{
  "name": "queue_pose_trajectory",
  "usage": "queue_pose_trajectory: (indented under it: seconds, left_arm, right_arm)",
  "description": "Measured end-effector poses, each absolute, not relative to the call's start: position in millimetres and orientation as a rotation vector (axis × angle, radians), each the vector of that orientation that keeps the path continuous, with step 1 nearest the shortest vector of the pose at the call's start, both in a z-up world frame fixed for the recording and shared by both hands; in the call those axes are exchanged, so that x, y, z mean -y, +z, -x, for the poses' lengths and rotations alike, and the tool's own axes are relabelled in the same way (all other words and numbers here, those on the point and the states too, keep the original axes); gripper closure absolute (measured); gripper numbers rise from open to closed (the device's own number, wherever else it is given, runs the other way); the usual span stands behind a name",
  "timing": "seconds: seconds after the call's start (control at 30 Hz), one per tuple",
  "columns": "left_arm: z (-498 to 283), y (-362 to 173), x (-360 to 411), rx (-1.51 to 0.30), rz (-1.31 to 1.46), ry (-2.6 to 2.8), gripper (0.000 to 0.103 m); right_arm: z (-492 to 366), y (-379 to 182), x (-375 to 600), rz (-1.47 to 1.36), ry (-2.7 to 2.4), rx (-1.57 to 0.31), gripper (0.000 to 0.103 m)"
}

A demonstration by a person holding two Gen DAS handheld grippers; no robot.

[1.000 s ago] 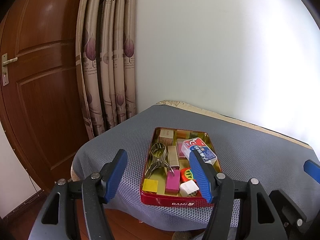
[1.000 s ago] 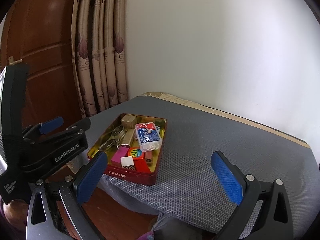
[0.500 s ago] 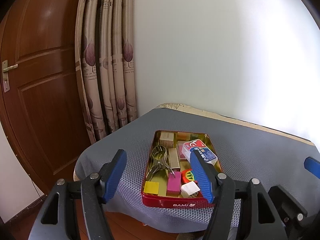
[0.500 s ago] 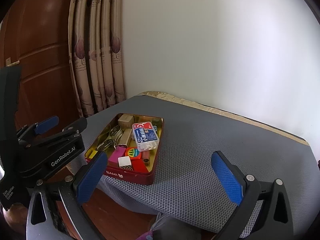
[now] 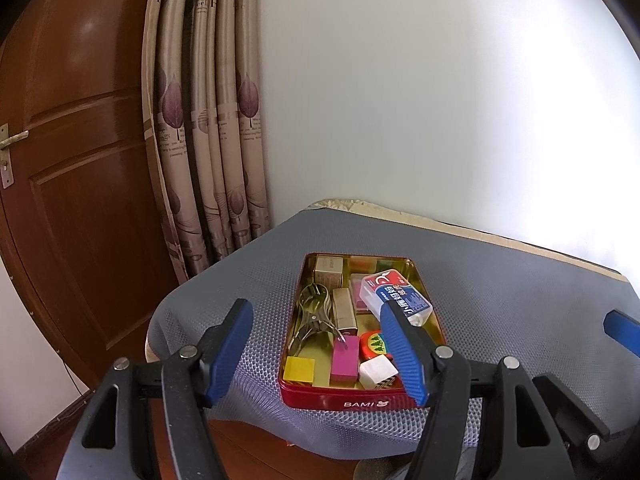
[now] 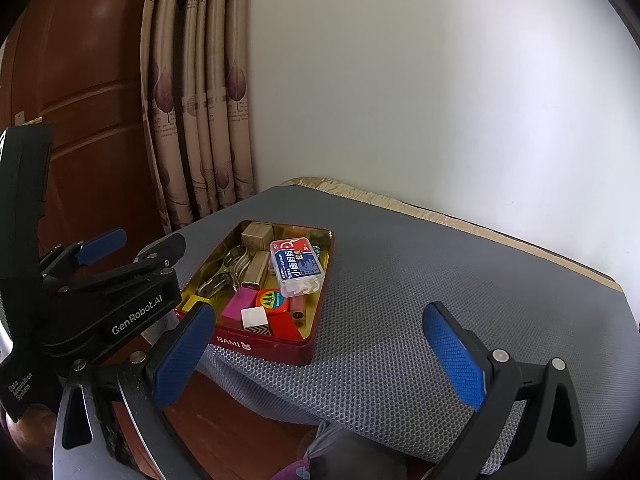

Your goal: Organize rigid objects

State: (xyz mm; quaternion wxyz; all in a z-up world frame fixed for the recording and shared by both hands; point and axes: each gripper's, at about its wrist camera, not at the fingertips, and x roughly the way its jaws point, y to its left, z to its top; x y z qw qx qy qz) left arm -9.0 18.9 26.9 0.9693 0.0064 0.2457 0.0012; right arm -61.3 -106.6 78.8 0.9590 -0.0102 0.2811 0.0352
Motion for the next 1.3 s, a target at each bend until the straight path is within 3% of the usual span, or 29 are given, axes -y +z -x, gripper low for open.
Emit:
queue_pose_trajectory:
  seconds: [1.3]
  left_arm:
    - [-3.0,18.2,-29.3,-0.565,0.025,0.034,0.035]
  right_arm:
    - [60.9,71.7,107.6,0.011,0.078,-0.592,0.0]
